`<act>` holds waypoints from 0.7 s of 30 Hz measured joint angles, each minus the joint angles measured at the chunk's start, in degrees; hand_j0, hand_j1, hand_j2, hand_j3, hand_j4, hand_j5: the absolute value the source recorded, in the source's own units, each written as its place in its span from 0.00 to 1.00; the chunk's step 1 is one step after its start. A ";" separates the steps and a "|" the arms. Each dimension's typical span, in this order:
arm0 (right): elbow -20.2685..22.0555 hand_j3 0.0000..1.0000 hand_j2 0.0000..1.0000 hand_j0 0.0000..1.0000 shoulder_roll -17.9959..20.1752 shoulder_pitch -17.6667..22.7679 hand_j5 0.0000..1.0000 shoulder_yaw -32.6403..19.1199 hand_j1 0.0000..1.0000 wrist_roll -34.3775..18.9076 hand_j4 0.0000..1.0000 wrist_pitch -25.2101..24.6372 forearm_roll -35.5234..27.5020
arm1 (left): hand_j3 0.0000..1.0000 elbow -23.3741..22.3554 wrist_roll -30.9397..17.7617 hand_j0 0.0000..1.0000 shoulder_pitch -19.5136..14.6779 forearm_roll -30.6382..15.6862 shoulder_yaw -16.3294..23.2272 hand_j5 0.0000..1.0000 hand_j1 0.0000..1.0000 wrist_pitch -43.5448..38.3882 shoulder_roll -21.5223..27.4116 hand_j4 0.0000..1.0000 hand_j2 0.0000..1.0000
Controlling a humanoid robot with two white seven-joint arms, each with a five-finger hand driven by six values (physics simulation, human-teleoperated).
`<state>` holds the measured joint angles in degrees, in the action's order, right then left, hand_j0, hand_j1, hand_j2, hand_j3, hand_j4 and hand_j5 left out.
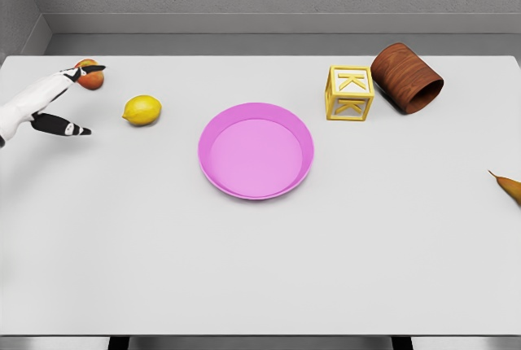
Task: Put the lemon on the plate with left arm
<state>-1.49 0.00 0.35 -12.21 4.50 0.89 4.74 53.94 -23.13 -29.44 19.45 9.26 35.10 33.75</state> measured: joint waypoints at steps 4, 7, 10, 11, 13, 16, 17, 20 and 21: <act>-0.01 1.00 1.00 1.00 0.00 0.00 1.00 0.03 1.00 0.04 1.00 -0.02 -0.03 | 1.00 -0.03 -0.03 1.00 0.35 0.14 -0.25 1.00 1.00 0.00 -0.04 1.00 1.00; 0.00 1.00 1.00 1.00 0.00 0.00 1.00 0.09 1.00 0.04 1.00 -0.01 -0.06 | 1.00 0.09 -1.14 1.00 0.35 0.26 -0.35 1.00 1.00 0.00 -0.51 1.00 1.00; 0.00 1.00 1.00 1.00 0.00 0.00 1.00 0.14 1.00 0.05 1.00 -0.01 -0.06 | 1.00 0.12 -1.95 1.00 0.18 0.34 -0.42 1.00 1.00 0.01 -0.80 1.00 1.00; 0.00 1.00 1.00 1.00 0.00 0.00 1.00 0.15 1.00 0.06 1.00 -0.01 -0.06 | 1.00 -0.04 -2.07 1.00 -0.17 0.35 -0.21 1.00 1.00 0.00 -0.61 1.00 1.00; 0.00 1.00 1.00 1.00 0.00 0.00 1.00 0.16 1.00 0.06 1.00 -0.01 -0.06 | 1.00 -0.86 -2.21 1.00 -1.76 0.41 1.17 1.00 1.00 -0.02 0.78 1.00 1.00; 0.01 1.00 1.00 1.00 0.00 0.00 1.00 0.17 1.00 0.07 1.00 -0.01 -0.07 | 1.00 -1.44 -2.27 1.00 -7.55 1.11 6.82 1.00 1.00 -0.05 1.87 1.00 1.00; 0.01 1.00 1.00 1.00 0.00 0.00 1.00 0.16 1.00 0.06 1.00 -0.01 -0.06 | 1.00 -1.54 -2.27 1.00 -8.61 1.90 9.20 1.00 1.00 -0.07 2.02 1.00 1.00; 0.00 1.00 1.00 1.00 0.00 0.00 1.00 0.16 1.00 0.06 1.00 -0.01 -0.06 | 1.00 -1.92 -2.28 1.00 -11.07 3.73 15.42 1.00 1.00 -0.03 2.27 1.00 1.00; 0.00 1.00 1.00 1.00 0.00 0.00 1.00 0.17 1.00 0.05 1.00 -0.01 -0.06 | 1.00 -2.36 -2.26 1.00 -12.39 4.01 17.24 1.00 1.00 -0.03 2.31 1.00 1.00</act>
<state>-1.49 0.00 0.35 -12.05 4.55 0.88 4.67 51.57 -25.39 -41.83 23.45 26.50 35.08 36.06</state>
